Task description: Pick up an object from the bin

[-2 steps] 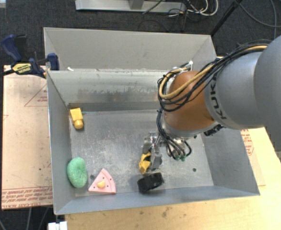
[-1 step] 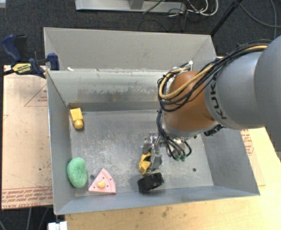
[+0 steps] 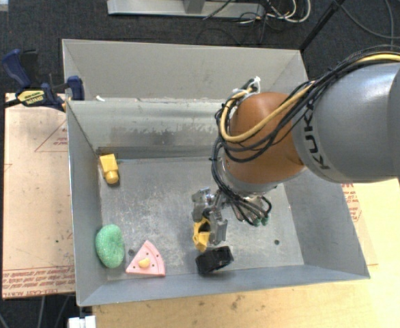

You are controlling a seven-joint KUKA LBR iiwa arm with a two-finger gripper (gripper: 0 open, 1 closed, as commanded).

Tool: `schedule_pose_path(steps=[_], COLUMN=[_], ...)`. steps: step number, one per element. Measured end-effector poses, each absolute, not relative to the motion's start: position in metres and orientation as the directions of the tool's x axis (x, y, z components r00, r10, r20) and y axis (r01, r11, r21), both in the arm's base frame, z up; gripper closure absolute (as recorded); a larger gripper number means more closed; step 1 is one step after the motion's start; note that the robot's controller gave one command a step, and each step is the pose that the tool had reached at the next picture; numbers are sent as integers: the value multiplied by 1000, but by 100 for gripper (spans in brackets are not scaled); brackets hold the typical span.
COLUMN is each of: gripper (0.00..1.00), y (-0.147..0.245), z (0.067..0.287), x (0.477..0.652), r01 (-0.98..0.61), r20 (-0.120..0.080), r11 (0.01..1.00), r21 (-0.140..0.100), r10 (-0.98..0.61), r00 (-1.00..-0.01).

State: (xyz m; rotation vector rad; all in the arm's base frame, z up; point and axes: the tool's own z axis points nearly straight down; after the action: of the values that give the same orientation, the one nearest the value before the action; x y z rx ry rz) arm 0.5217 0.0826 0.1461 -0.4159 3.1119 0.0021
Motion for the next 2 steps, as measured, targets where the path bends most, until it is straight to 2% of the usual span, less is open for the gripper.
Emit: schedule_pose_path(steps=[1,2], gripper=[100,100], y=[83,82], z=[146,126], x=[522,537], r01=[-263,-346], r20=[-2,-9], r11=[965,938], r21=[1,-1], r10=[-263,-346], r00=[-965,-938])
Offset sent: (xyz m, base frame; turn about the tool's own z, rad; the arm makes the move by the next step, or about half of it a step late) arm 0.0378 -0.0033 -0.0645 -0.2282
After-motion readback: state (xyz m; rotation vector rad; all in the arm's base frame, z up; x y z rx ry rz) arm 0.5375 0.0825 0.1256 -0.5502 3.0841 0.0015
